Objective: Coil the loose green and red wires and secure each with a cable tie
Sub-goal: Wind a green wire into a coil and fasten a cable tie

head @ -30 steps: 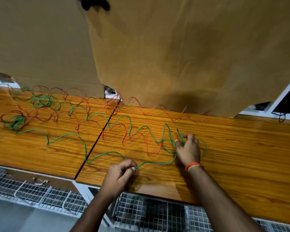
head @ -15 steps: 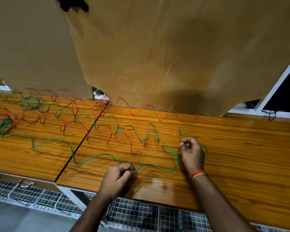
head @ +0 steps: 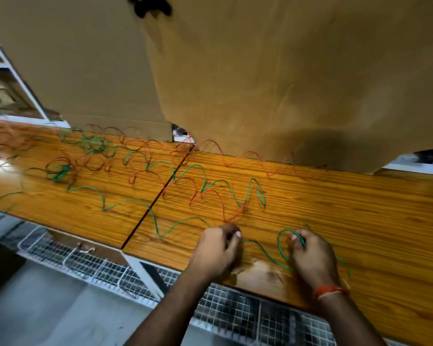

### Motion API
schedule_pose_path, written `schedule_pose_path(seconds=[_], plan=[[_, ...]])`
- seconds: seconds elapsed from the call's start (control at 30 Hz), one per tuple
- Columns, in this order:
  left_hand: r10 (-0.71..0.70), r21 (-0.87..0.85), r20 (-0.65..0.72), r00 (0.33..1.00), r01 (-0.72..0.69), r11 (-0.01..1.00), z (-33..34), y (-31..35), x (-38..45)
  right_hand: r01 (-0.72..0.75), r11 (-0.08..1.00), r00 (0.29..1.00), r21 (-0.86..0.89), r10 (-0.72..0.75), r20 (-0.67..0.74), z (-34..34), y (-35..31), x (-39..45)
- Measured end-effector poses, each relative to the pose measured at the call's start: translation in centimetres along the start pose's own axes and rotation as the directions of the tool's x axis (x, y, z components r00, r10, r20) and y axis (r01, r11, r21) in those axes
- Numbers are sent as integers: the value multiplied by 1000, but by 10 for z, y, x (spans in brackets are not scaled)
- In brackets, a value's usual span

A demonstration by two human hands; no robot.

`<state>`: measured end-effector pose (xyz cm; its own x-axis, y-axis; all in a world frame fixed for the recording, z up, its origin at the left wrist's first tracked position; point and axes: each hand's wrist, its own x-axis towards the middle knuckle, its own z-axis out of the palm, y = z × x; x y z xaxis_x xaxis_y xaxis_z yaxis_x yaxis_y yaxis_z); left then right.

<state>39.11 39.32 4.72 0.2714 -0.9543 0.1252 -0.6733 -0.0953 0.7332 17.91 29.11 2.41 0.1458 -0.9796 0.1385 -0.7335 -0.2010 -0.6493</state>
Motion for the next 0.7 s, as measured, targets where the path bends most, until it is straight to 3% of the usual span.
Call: schedule_pose_path(seconds=[0.03, 0.13, 0.23, 0.33, 0.4, 0.47, 0.6, 0.7], plan=[[17, 76, -82, 996, -10, 997, -7, -4, 2, -3, 1000, 1000, 17, 3, -13, 4, -1, -3], [9, 93, -305, 952, 20, 995, -31, -17, 4, 31, 996, 999, 79, -28, -36, 23, -15, -14], [-16, 140, -518, 855, 102, 985, -61, -38, 1, 37, 994, 999, 106, -33, -39, 38, -36, -20], [-112, 158, -633, 766, 270, 950, -99, -67, 3, 66, 988, 997, 138, -61, -43, 48, -51, -26], [-164, 173, -644, 747, 351, 920, -125, -92, 10, 84, 984, 996, 159, -76, -53, 55, -61, -31], [-216, 246, -601, 770, 435, 866, -149, -120, 17, 104, 977, 994, 186, -95, -56, 62, -74, -37], [-358, 364, -427, 830, 521, 772, -177, -160, 27, 129, 965, 991, 228, -119, -57, 76, -98, -44], [-481, 364, -300, 824, 565, 740, -189, -177, 30, 117, 964, 992, 239, -104, -67, 87, -112, -44]])
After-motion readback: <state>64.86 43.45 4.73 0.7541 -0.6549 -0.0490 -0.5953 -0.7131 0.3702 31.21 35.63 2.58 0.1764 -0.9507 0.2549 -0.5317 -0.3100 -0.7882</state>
